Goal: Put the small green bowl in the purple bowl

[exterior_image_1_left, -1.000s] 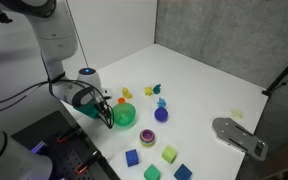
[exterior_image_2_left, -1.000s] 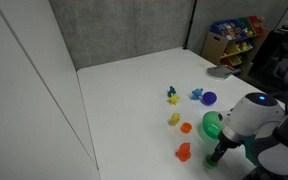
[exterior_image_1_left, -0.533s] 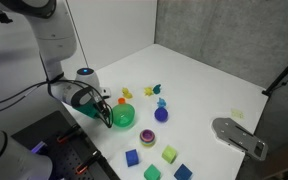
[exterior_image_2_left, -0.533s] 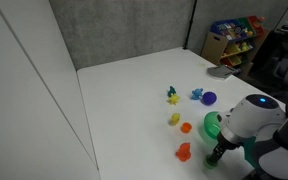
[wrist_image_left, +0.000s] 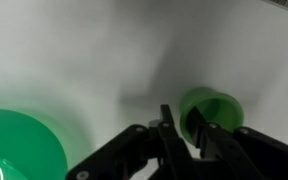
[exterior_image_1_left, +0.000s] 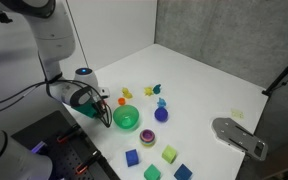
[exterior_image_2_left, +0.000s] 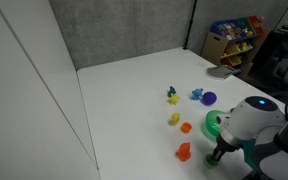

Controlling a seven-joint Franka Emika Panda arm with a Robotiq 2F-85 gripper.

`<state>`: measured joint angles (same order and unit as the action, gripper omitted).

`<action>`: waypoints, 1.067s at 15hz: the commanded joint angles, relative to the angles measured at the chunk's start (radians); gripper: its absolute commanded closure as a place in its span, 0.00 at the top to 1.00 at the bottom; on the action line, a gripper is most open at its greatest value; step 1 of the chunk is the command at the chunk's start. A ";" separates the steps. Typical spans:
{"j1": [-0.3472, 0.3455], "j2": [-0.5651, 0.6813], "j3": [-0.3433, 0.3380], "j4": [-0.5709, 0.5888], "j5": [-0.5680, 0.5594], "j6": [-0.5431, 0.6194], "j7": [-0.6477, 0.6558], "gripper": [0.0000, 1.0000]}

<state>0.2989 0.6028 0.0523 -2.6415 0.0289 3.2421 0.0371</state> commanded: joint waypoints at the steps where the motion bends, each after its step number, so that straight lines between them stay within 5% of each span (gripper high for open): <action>1: 0.004 -0.020 0.004 -0.006 0.013 0.008 0.025 0.03; 6: -0.079 -0.100 0.025 0.009 0.008 -0.066 0.027 0.05; 16: -0.457 -0.274 0.206 0.051 0.080 -0.260 -0.035 0.05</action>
<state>-0.0876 0.3849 0.2214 -2.5989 0.0562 3.0454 0.0413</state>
